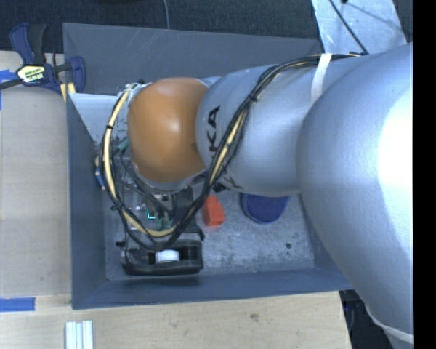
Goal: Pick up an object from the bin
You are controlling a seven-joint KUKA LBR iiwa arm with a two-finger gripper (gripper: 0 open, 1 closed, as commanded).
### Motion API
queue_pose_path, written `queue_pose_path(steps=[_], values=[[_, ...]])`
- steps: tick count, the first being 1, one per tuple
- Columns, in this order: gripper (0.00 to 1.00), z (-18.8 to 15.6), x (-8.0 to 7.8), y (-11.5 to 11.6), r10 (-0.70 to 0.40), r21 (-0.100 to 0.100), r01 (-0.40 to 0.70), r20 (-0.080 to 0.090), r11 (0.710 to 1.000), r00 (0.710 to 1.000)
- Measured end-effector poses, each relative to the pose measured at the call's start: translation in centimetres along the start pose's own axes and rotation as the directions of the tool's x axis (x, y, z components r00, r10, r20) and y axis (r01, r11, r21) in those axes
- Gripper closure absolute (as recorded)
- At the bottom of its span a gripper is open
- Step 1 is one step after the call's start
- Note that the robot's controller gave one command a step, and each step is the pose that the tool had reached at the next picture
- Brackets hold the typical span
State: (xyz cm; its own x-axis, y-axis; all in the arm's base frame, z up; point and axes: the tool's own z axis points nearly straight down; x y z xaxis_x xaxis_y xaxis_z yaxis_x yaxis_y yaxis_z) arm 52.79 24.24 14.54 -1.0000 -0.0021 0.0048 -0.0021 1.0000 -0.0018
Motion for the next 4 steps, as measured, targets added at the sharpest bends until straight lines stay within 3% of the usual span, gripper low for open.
queue_pose_path(steps=[1, 2, 3, 4], values=[[0.00, 5.7, 1.8, -10.3, -0.267, 0.001, 0.267, 0.009, 0.964, 0.964], [0.00, 7.3, -0.1, -11.4, -0.206, -0.007, 0.206, -0.019, 0.979, 0.978], [1.00, 7.2, 0.1, -11.4, -0.208, -0.007, 0.207, -0.029, 0.978, 0.978], [1.00, 7.2, -0.9, -13.0, -0.703, 0.002, 0.703, 0.019, 0.711, 0.711]])
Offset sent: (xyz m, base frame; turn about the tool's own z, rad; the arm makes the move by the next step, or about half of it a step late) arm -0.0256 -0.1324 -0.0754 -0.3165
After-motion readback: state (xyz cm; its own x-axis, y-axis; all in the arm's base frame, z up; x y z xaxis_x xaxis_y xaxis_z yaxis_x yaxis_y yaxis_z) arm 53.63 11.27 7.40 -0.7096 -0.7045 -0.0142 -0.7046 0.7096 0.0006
